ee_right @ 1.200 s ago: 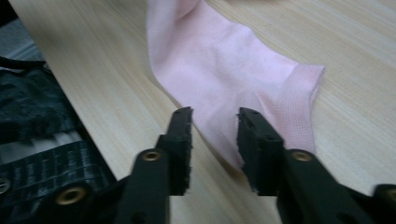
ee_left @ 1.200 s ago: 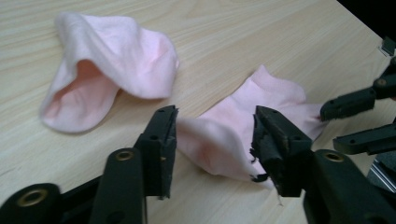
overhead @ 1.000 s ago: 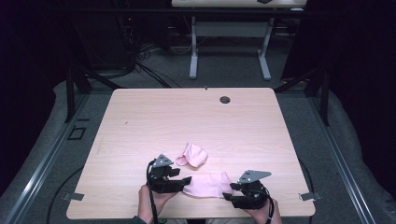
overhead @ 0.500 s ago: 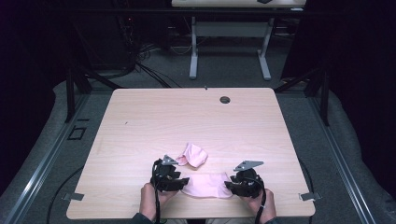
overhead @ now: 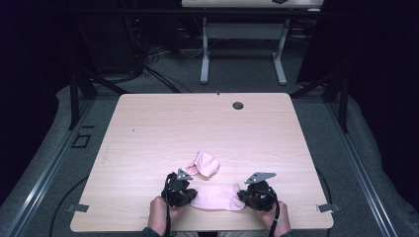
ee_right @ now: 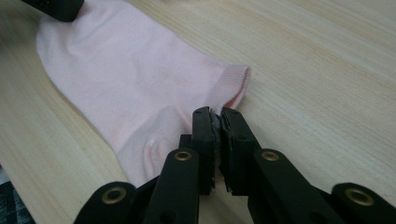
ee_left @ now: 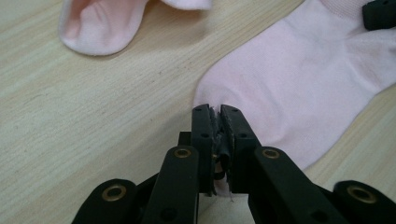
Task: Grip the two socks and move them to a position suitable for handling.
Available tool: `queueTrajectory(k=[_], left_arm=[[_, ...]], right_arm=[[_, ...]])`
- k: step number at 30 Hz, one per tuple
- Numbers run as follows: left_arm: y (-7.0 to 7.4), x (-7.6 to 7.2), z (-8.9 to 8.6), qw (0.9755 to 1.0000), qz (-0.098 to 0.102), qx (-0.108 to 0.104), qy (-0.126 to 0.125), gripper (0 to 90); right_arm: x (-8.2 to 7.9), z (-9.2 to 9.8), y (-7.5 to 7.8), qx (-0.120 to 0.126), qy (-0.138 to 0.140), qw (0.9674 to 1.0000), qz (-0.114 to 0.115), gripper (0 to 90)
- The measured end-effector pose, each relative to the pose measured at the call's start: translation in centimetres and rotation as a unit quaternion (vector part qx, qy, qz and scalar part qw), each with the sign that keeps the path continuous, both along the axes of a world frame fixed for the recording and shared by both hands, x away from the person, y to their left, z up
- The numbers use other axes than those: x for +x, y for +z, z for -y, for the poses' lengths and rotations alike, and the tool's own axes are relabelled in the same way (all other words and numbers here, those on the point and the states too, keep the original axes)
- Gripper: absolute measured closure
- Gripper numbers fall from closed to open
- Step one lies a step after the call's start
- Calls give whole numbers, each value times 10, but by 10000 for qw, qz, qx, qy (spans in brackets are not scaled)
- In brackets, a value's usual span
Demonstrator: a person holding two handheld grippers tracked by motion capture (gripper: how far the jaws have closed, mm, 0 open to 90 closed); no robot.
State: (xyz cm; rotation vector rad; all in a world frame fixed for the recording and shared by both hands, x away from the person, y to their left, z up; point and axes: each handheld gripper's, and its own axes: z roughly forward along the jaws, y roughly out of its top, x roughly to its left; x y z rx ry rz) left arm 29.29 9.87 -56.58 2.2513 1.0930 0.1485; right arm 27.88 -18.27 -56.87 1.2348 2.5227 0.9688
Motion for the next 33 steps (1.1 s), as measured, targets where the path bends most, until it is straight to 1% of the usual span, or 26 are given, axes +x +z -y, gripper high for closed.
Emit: queueTrajectory(k=[2,3,4,5,6,7,8,9,11,13,14,16,18,20,21,22,23,24,25,26,28,29,30,31,32,33], left_arm=[[0,-2,-1,10000,13,-1,6,847],[0,-2,-1,10000,13,-1,6,846],[0,-3,-1,10000,27,-4,8,846],[1,-4,-1,10000,32,12,-16,811],[2,-4,-1,10000,91,35,6,774],[4,-5,-1,9999,141,-5,59,712],[7,-5,-1,9997,211,-40,72,646],[12,-6,-2,9994,329,-79,86,574],[22,-5,0,9985,532,-73,107,476],[31,1,3,9980,625,-42,70,403],[35,4,5,9975,706,4,48,383],[39,12,10,9971,757,46,-30,335],[41,21,17,9965,811,152,-105,292],[40,29,25,9962,813,252,-178,251],[40,29,25,9962,813,252,-178,234],[40,34,32,9958,816,336,-246,234],[40,38,36,9956,820,309,-318,223],[40,41,40,9951,855,349,-344,223],[40,47,47,9951,822,379,-410,218],[40,51,52,9948,817,403,-457,223],[39,60,63,9941,747,522,-594,244],[37,63,67,9937,718,577,-640,266],[35,66,73,9933,662,658,-688,276],[32,69,78,9928,607,726,-734,296],[28,73,84,9918,547,851,-784,323],[26,75,87,9913,543,912,-778,346]], right_arm=[[-2,-1,-1,38,24,10000,37,848],[-2,0,0,24,89,10000,-25,847],[-2,0,0,24,89,10000,-25,847],[-3,1,0,64,85,9999,-12,770],[-2,2,0,100,60,9999,29,710],[-2,3,1,134,29,9999,51,636],[-2,6,2,234,-2,9997,84,580],[-2,8,3,278,-40,9995,115,524],[-1,17,6,372,-254,9987,243,380],[1,26,8,410,-406,9980,265,292],[2,31,9,405,-498,9975,299,253],[4,41,10,374,-642,9965,373,201],[6,52,9,375,-810,9950,453,156],[8,63,8,384,-935,9937,493,143],[8,63,8,384,-935,9937,493,143],[8,65,7,402,-999,9929,500,126],[10,72,5,356,-1123,9919,472,101],[11,75,4,296,-1181,9914,481,83],[13,82,-1,230,-1316,9897,509,59],[13,84,-2,196,-1330,9895,527,58],[15,90,-6,180,-1464,9876,534,63],[16,93,-8,151,-1475,9877,499,66],[16,95,-9,196,-1515,9870,501,74],[16,96,-11,172,-1540,9868,469,81],[17,97,-13,161,-1532,9869,470,87],[16,98,-14,181,-1556,9863,519,94]])
